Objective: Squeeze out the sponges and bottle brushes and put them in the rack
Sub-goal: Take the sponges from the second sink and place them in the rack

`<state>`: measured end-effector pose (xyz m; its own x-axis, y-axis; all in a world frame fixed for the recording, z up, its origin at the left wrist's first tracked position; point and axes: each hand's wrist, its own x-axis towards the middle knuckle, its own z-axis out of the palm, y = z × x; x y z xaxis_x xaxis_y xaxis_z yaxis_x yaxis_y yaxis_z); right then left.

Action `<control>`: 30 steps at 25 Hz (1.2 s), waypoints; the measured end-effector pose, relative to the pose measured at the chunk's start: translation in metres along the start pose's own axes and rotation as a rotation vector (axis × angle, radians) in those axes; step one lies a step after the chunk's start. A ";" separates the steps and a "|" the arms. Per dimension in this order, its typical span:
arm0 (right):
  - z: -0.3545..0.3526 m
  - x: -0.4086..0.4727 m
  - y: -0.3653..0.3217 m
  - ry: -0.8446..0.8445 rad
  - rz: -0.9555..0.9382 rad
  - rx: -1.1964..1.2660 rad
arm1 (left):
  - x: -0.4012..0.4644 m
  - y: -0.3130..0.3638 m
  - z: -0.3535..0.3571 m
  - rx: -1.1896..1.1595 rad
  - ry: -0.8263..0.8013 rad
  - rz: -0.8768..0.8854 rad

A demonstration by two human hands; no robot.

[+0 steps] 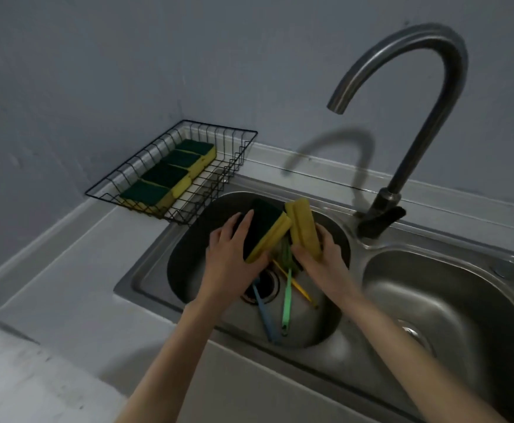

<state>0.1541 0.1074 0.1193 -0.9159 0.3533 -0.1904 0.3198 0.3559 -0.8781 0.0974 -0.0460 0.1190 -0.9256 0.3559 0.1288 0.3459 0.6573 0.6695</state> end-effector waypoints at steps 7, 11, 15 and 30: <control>0.057 0.031 -0.069 -0.016 -0.068 0.026 | 0.025 -0.053 -0.076 -0.009 0.102 -0.021; 0.078 0.047 -0.100 0.083 -0.144 0.015 | 0.046 -0.083 -0.113 0.010 0.109 -0.021; 0.093 0.063 -0.121 0.111 -0.139 0.004 | 0.060 -0.107 -0.134 0.012 0.096 -0.037; 0.107 0.184 -0.182 0.189 -0.197 -0.261 | 0.155 -0.156 -0.149 -0.066 0.033 -0.064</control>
<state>-0.0985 0.0149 0.1976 -0.9130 0.4007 0.0763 0.2157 0.6330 -0.7435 -0.1233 -0.1924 0.1433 -0.9503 0.2919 0.1080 0.2765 0.6323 0.7237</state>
